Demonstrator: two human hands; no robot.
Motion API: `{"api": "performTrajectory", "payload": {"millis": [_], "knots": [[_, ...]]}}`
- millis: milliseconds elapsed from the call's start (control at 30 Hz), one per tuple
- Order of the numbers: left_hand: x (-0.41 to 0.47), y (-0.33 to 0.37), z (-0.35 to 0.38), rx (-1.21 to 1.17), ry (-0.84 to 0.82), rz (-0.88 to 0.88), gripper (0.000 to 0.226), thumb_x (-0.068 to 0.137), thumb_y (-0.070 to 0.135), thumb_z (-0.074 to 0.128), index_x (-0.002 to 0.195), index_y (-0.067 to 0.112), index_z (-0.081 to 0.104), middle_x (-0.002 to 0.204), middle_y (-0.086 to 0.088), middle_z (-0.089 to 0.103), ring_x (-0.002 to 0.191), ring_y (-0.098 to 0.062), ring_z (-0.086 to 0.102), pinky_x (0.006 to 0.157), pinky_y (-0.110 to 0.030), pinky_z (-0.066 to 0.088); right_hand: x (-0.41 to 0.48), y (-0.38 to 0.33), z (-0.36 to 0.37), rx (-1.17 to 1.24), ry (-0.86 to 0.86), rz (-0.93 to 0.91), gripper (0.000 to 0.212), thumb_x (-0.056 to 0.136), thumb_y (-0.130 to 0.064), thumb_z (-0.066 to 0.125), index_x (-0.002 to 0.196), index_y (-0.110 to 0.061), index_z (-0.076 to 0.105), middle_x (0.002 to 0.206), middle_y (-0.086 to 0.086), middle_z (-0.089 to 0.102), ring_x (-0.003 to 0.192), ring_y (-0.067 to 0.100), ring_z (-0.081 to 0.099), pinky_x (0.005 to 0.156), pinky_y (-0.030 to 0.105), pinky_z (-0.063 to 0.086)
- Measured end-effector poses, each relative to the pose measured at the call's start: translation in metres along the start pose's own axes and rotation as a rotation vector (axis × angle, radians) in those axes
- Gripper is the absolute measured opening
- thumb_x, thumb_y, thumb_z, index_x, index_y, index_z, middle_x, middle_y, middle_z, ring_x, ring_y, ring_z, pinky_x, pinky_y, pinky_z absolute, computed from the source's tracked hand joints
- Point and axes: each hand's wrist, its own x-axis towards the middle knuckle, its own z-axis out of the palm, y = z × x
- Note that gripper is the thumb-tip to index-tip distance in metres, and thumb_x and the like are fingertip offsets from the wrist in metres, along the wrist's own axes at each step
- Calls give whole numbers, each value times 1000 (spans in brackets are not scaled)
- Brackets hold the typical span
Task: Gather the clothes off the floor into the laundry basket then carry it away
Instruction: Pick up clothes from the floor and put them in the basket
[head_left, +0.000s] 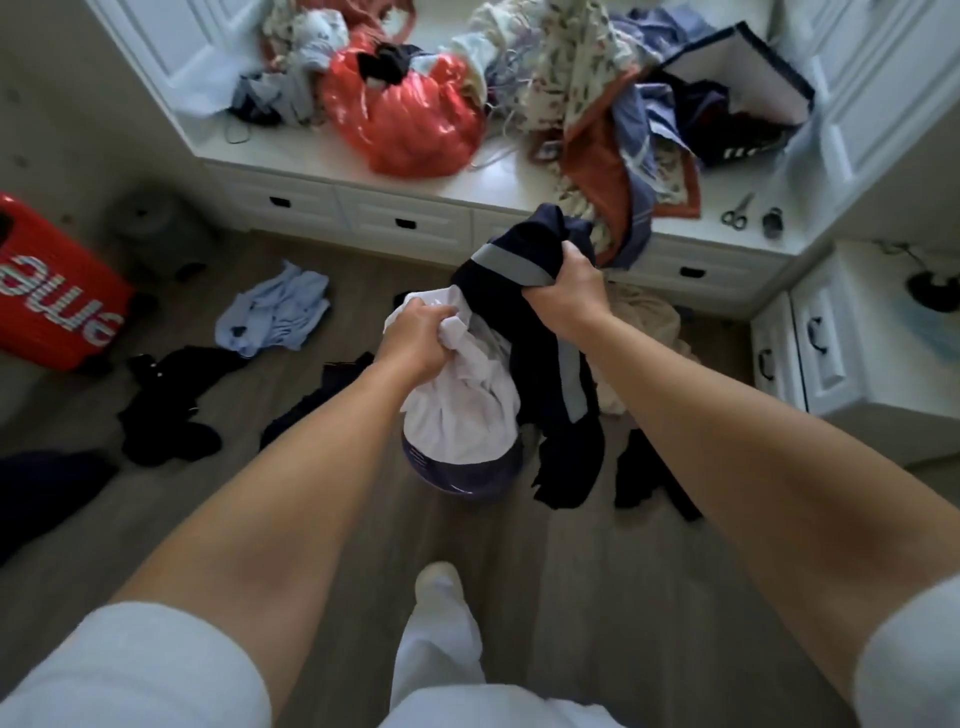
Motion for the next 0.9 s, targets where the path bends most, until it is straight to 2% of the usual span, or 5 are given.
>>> {"api": "performTrajectory", "payload": {"millis": [300, 433, 500, 633, 900], "knots": [[64, -67, -80, 69, 23, -47, 36, 85, 26, 64, 121, 22, 65, 138, -15, 44, 117, -36, 53, 87, -43, 49, 69, -82, 63, 92, -25, -20, 34, 82, -18, 62, 115, -16, 53, 98, -1, 56, 89, 17, 54, 73, 27, 42], [79, -62, -112, 75, 85, -64, 11, 83, 23, 60, 90, 18, 67, 118, -20, 53, 103, -40, 58, 74, -40, 47, 94, -117, 65, 109, -52, -57, 33, 83, -19, 61, 115, -15, 52, 91, -3, 55, 81, 13, 53, 64, 22, 42], [87, -58, -131, 80, 124, -111, 17, 84, 25, 59, 98, 19, 67, 118, -19, 52, 103, -39, 57, 74, -37, 44, 107, -138, 59, 100, -68, -112, 31, 82, -18, 61, 112, -15, 52, 83, -7, 53, 73, 8, 51, 57, 18, 39], [91, -47, -162, 88, 196, -160, 19, 87, 26, 56, 102, 19, 65, 121, -16, 50, 104, -38, 56, 76, -36, 44, 124, -167, 46, 129, -90, -173, 31, 82, -20, 62, 111, -14, 53, 89, -4, 56, 83, 16, 55, 70, 27, 45], [91, -16, -168, 68, 208, -222, 20, 90, 21, 53, 107, 14, 61, 124, -17, 45, 101, -38, 56, 78, -37, 43, 138, -170, 34, 136, -102, -162, 40, 82, -25, 62, 119, -15, 51, 100, 0, 55, 88, 18, 51, 77, 26, 42]]}}
